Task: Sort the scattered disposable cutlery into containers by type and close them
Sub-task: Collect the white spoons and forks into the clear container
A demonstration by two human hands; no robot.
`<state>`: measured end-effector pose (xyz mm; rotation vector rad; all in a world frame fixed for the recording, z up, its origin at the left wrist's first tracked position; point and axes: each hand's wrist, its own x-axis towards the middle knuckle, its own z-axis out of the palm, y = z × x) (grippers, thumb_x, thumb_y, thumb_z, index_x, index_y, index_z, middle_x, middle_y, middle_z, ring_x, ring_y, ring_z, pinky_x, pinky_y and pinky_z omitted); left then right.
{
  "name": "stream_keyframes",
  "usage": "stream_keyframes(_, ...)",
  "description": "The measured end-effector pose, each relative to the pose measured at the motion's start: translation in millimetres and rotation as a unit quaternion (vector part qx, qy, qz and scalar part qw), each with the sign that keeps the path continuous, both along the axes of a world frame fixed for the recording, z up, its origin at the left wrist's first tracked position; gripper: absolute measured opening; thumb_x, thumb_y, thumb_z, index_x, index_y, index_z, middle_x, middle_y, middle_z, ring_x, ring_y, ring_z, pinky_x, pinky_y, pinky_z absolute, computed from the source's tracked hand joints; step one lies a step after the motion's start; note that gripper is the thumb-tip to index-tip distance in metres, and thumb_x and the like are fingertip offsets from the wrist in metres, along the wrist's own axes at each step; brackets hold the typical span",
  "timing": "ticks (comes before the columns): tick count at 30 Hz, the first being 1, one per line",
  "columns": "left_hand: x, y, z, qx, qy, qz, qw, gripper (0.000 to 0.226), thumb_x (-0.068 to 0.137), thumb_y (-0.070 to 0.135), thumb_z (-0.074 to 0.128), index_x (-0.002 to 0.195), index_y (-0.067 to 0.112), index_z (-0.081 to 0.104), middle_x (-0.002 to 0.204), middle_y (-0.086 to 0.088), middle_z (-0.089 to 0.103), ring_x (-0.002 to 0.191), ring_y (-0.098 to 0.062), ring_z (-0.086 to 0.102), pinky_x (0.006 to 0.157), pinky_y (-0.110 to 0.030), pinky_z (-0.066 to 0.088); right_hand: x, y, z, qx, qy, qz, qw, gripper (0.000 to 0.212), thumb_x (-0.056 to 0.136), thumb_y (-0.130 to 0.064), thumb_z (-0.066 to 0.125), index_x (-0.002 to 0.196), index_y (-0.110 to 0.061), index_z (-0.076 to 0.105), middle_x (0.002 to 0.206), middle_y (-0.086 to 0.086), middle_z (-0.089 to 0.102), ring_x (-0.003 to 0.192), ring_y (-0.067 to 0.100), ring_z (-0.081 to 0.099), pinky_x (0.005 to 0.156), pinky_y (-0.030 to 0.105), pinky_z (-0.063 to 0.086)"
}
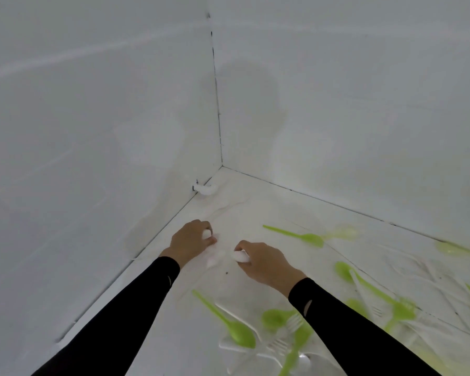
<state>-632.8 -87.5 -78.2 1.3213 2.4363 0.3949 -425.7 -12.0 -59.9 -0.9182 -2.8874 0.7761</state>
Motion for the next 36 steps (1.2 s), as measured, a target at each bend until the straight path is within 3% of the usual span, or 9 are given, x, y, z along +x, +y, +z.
stream_keyframes(4,-26,10,25,0.107,-0.102,0.069,0.987,0.015,0.089,0.026,0.064,0.093,0.018,0.052,0.087,-0.004,0.063,0.068,-0.017,0.059,0.059,-0.026,0.045,-30,-6,-18,0.047,-0.070,0.092,0.992,0.053,0.097,-0.034,0.048,0.148,-0.035,0.032,0.133,-0.001,0.056,0.121,0.024,0.054,0.094,0.034,0.040)
stream_keyframes(8,-52,24,45,0.207,-0.217,0.122,0.946,0.021,0.095,0.007,0.050,0.113,0.017,0.053,0.099,-0.010,0.068,0.059,-0.019,0.066,0.057,-0.032,0.057,-40,-4,-28,0.128,-0.065,0.129,0.981,0.046,0.097,-0.034,0.050,0.142,-0.027,0.039,0.120,0.003,0.057,0.105,0.032,0.061,0.073,0.035,0.037)
stream_keyframes(11,-58,44,46,0.195,-0.158,0.108,0.962,0.019,0.094,0.009,0.051,0.108,0.017,0.062,0.097,-0.010,0.065,0.065,-0.019,0.061,0.056,-0.029,0.055,-40,-1,-29,0.158,-0.052,0.155,0.974,0.038,0.097,-0.031,0.052,0.134,-0.021,0.047,0.118,0.004,0.050,0.097,0.032,0.061,0.065,0.035,0.031)
stream_keyframes(15,-52,78,26,0.116,-0.046,0.005,0.992,0.005,0.093,0.018,0.062,0.095,0.014,0.062,0.102,-0.003,0.064,0.095,-0.023,0.058,0.075,-0.024,0.033,-24,8,-34,0.131,0.035,0.148,0.980,0.028,0.091,-0.028,0.061,0.116,-0.015,0.058,0.108,0.005,0.052,0.078,0.032,0.062,0.056,0.035,0.037)
stream_keyframes(19,-42,99,0,0.064,-0.039,-0.032,0.997,0.030,0.094,0.018,0.059,0.124,0.013,0.061,0.125,-0.007,0.060,0.114,-0.026,0.056,0.089,-0.029,0.039,-3,21,-30,0.123,0.129,0.084,0.980,0.021,0.076,-0.029,0.067,0.095,-0.022,0.063,0.092,-0.004,0.056,0.050,0.023,0.056,0.040,0.025,0.038)
stream_keyframes(24,-39,104,-11,0.031,-0.009,-0.028,0.999,0.038,0.094,0.025,0.060,0.130,0.014,0.055,0.123,-0.012,0.056,0.113,-0.028,0.054,0.093,-0.034,0.040,18,43,-16,-0.009,0.170,-0.065,0.983,0.017,0.080,-0.027,0.070,0.095,-0.026,0.062,0.099,-0.011,0.060,0.080,0.013,0.059,0.063,0.033,0.049)
stream_keyframes(28,-44,97,16,0.090,-0.036,0.007,0.995,0.037,0.093,0.022,0.063,0.127,0.009,0.057,0.123,-0.012,0.061,0.114,-0.029,0.056,0.088,-0.025,0.035,37,55,-1,-0.143,0.241,-0.169,0.945,0.020,0.074,-0.021,0.073,0.083,-0.028,0.056,0.095,-0.019,0.071,0.088,0.007,0.067,0.077,0.036,0.053)
stream_keyframes(32,-60,67,63,0.151,-0.120,0.050,0.980,0.034,0.087,0.043,0.069,0.113,0.022,0.061,0.115,0.002,0.062,0.104,-0.022,0.060,0.079,-0.026,0.041,46,59,17,-0.214,0.314,-0.193,0.905,0.022,0.080,-0.016,0.066,0.082,-0.029,0.048,0.094,0.001,0.075,0.069,0.019,0.063,0.056,0.030,0.045)
stream_keyframes(36,-56,19,97,0.201,-0.177,0.054,0.962,0.040,0.079,0.049,0.077,0.109,0.029,0.061,0.109,0.014,0.061,0.092,-0.006,0.060,0.077,-0.024,0.046,45,49,41,-0.254,0.361,-0.194,0.876,0.008,0.089,-0.013,0.060,0.092,-0.018,0.055,0.078,0.001,0.069,0.057,-0.003,0.056,0.052,0.015,0.040)
